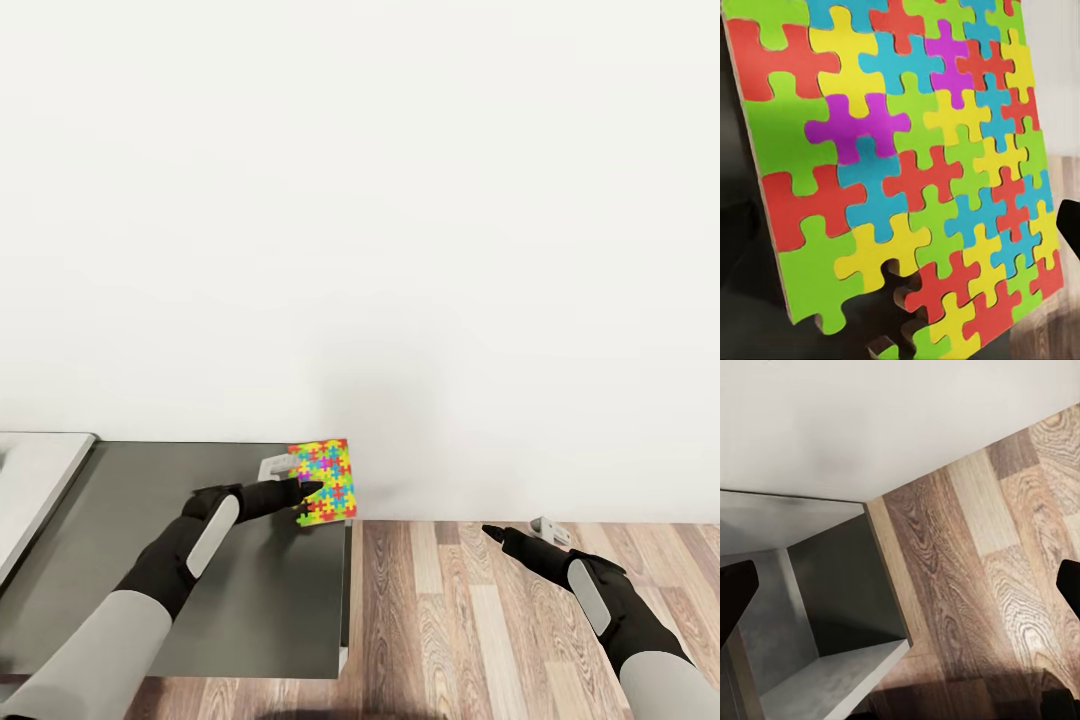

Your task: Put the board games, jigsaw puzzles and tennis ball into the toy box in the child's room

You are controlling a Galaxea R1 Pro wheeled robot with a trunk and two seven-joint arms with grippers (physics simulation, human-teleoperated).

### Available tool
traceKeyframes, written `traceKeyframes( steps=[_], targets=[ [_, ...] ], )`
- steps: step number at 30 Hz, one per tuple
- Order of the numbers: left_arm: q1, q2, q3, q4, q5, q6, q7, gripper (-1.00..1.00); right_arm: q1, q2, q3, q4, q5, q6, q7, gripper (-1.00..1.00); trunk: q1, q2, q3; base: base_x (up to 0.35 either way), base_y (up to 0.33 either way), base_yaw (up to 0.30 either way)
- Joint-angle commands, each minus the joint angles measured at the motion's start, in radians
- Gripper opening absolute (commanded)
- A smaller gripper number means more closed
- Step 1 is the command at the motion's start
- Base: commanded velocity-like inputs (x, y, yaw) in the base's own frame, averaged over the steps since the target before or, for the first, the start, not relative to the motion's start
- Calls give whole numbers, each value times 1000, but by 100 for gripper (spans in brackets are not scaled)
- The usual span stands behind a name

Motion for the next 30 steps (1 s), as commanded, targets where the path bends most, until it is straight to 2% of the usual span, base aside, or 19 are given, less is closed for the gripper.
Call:
traceKeyframes(
  steps=[1, 9, 12, 15, 30],
  targets=[
    [-1, -1, -2, -1, 2, 4, -1, 100, -1, 0, -3, -1, -4, 8, 2, 100, 1, -2, -2, 0, 0, 0],
    [-1, -2, -2, -1, 3, 2, -16, 100, -1, 0, -3, -1, -4, 8, 2, 100, 1, -2, -2, 0, 0, 0],
    [-1, -2, -2, 4, -4, 2, -102, 100, -1, 0, -3, -1, -4, 8, 2, 100, 1, -2, -2, 0, 0, 0],
    [-1, -2, -2, 6, -5, 2, -128, 100, -1, 0, -3, -1, -4, 8, 2, 100, 1, -2, -2, 0, 0, 0],
    [-1, -2, -2, 7, -6, 1, -131, 100, -1, 0, -3, -1, -4, 8, 2, 100, 1, -2, -2, 0, 0, 0]
  ],
)
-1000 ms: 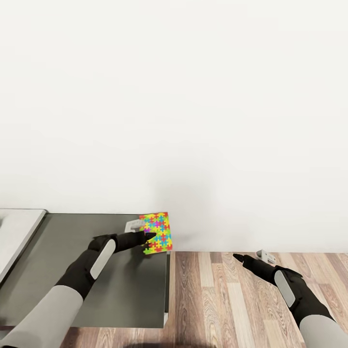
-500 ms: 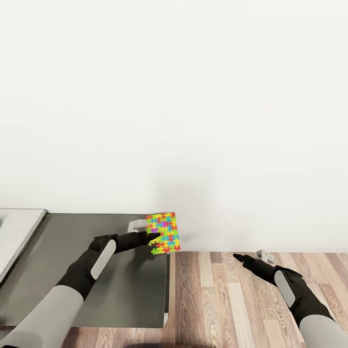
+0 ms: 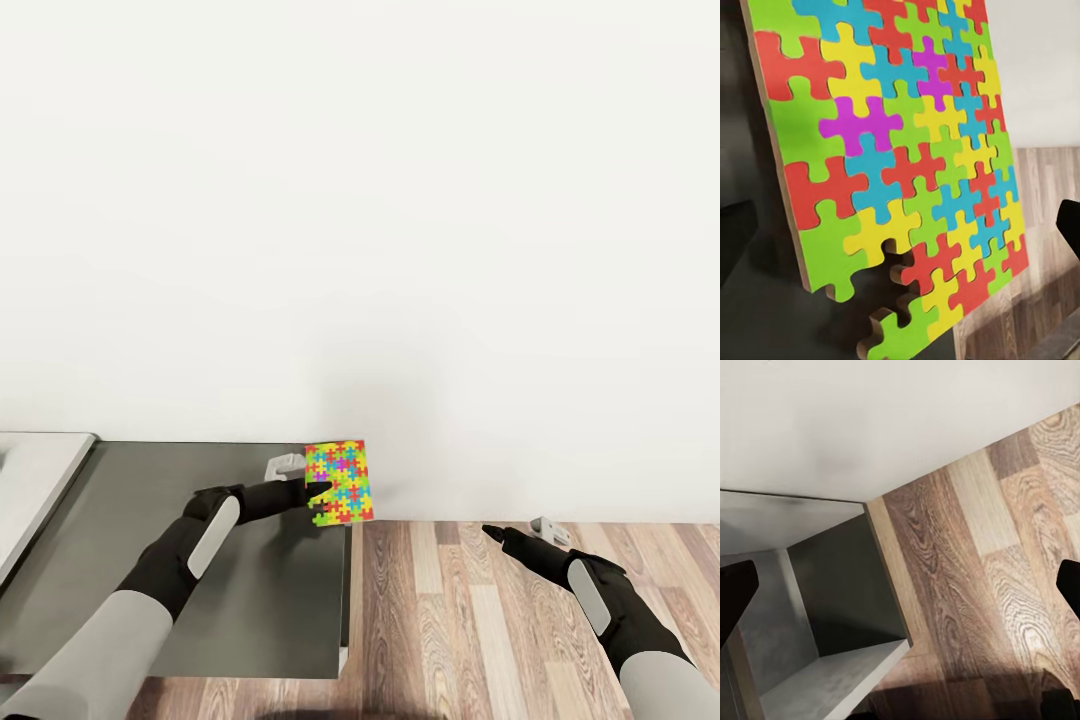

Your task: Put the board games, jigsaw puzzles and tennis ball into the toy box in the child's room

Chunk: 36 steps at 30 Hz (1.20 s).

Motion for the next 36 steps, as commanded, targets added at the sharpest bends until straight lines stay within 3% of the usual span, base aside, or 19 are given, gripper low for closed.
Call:
traceKeyframes(
  steps=[1, 7, 9, 10, 14, 17, 22, 25, 32, 36],
  targets=[
    [-1, 1, -2, -1, 4, 5, 2, 100, -1, 0, -3, -1, -4, 8, 2, 100, 1, -2, -2, 0, 0, 0],
    [-1, 17, 10, -4, 1, 9, -2, 100, -1, 1, -2, 0, 2, 6, -5, 100, 1, -2, -2, 0, 0, 0],
    [-1, 39, 23, -6, 3, 11, -3, 100, -1, 1, -1, 0, 4, 6, -8, 100, 1, -2, -2, 0, 0, 0],
    [-1, 72, 40, -9, 8, 14, -5, 100, -1, 1, -1, 0, 5, 6, -9, 100, 1, -2, -2, 0, 0, 0],
    [-1, 133, 74, -46, 14, 50, -7, 100, -1, 0, -3, 2, -1, 6, -5, 100, 1, -2, -2, 0, 0, 0],
    [-1, 164, 108, -88, 15, 102, -23, 100, -1, 0, -3, 2, -3, 7, -2, 100, 1, -2, -2, 0, 0, 0],
    [0, 185, 163, -157, 14, 196, -106, 100, -1, 0, -3, 0, -4, 7, 1, 100, 1, -2, -2, 0, 0, 0],
    [1, 192, 178, -199, 12, 255, -163, 100, -1, 0, -3, 0, -4, 7, 2, 100, 1, -2, -1, 0, 0, 0],
    [8, 214, 189, -313, 14, 372, -273, 100, -1, 0, -3, -2, -4, 8, 3, 100, 1, -2, 8, 0, 0, 0],
    [11, 235, 190, -345, 15, 398, -328, 100, -1, 0, -4, -2, -5, 9, 4, 100, 1, -2, 15, 0, 0, 0]
  ],
)
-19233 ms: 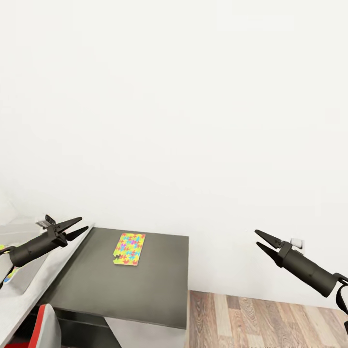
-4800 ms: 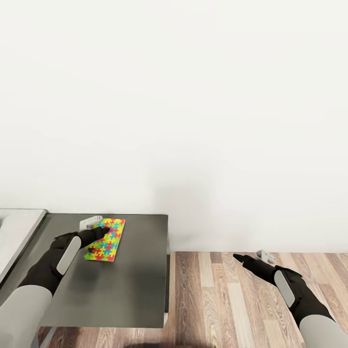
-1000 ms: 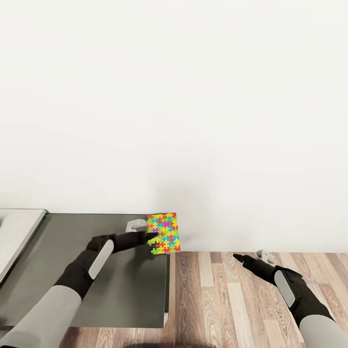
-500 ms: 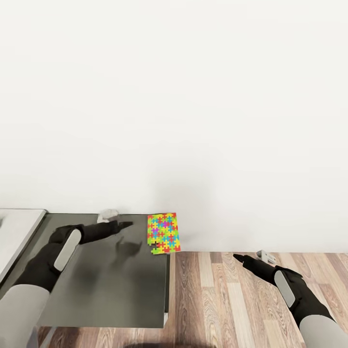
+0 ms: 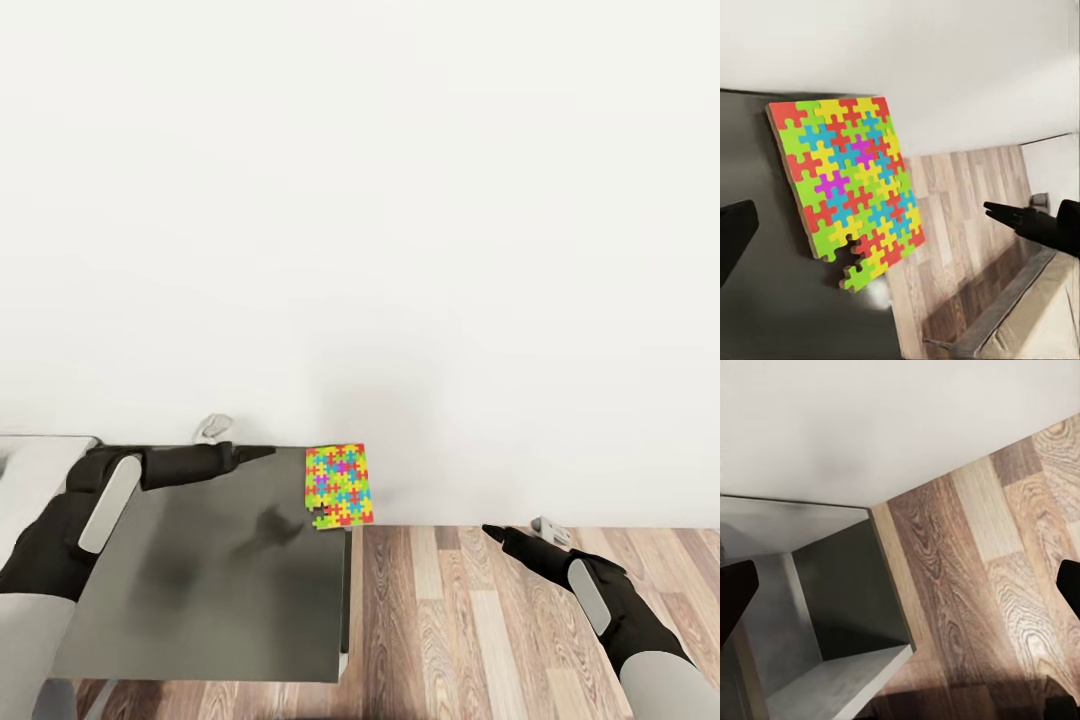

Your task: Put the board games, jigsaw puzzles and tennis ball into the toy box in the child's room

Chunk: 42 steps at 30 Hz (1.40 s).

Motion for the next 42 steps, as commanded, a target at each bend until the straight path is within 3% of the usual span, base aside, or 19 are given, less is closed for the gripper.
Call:
traceKeyframes(
  steps=[1, 8, 13, 16, 20, 22, 26, 33, 42],
  targets=[
    [-1, 3, -1, -3, -2, 7, -14, 100, -1, 0, -3, -1, -4, 8, 3, 100, 1, -2, 0, 0, 0, 0],
    [3, 16, 0, -10, 1, 16, -138, 100, -1, -1, -4, 1, -5, 9, 5, 100, 1, -2, 12, 0, 0, 0],
    [25, 45, 1, -5, 7, 20, -240, 100, 1, -10, -4, 3, -9, 10, 27, 100, 1, -2, 20, 0, 0, 0],
    [46, 71, 0, -5, 21, 21, -342, 100, 2, -15, -10, 8, -22, 11, 108, 100, 1, -2, 25, 0, 0, 0],
    [91, 112, -1, 2, 26, 21, -485, 100, 7, -32, -60, 12, -33, 13, 240, 100, 1, -2, 31, 0, 0, 0],
    [107, 120, -1, 3, 23, 20, -515, 100, 7, -41, -80, 12, -34, 15, 273, 100, 1, -2, 35, 0, 0, 0],
    [120, 128, -1, 4, 24, 20, -539, 100, 8, -57, -97, 12, -38, 24, 330, 100, 1, -2, 41, 0, 0, 0],
    [124, 128, 1, 3, 26, 20, -551, 100, 9, -69, -118, 11, -50, 116, 476, 100, 1, -2, 53, 0, 0, 0],
    [124, 127, 1, -3, 26, 18, -553, 100, 9, -71, -161, 11, -52, 139, 513, 100, 1, -2, 68, 0, 0, 0]
  ],
)
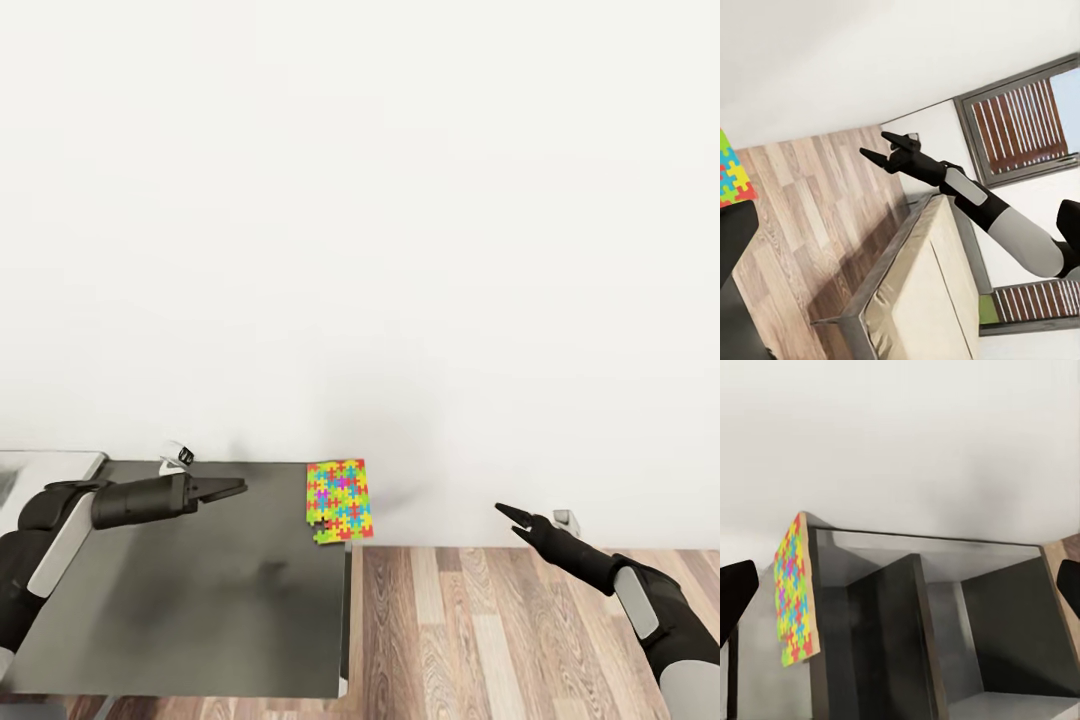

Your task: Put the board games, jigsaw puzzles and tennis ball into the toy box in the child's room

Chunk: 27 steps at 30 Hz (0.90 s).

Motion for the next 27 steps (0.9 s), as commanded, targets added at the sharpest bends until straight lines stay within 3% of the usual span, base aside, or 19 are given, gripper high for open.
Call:
traceKeyframes(
  steps=[1, 12, 27],
  targets=[
    [-1, 0, -2, -1, 3, 6, -1, 100, -1, 1, -3, 0, -3, 8, 2, 100, 1, -2, 0, 0, 0, 0],
    [-1, 2, -2, -9, 3, 6, -1, 100, -1, 3, -5, 0, -3, 10, 3, 100, 1, -2, 18, -107, 0, 0],
    [-1, 0, -1, -11, 3, 0, -1, 100, -1, 3, -5, 0, -2, 7, 5, 100, 1, -2, 43, -9, 0, 0]
  ],
)
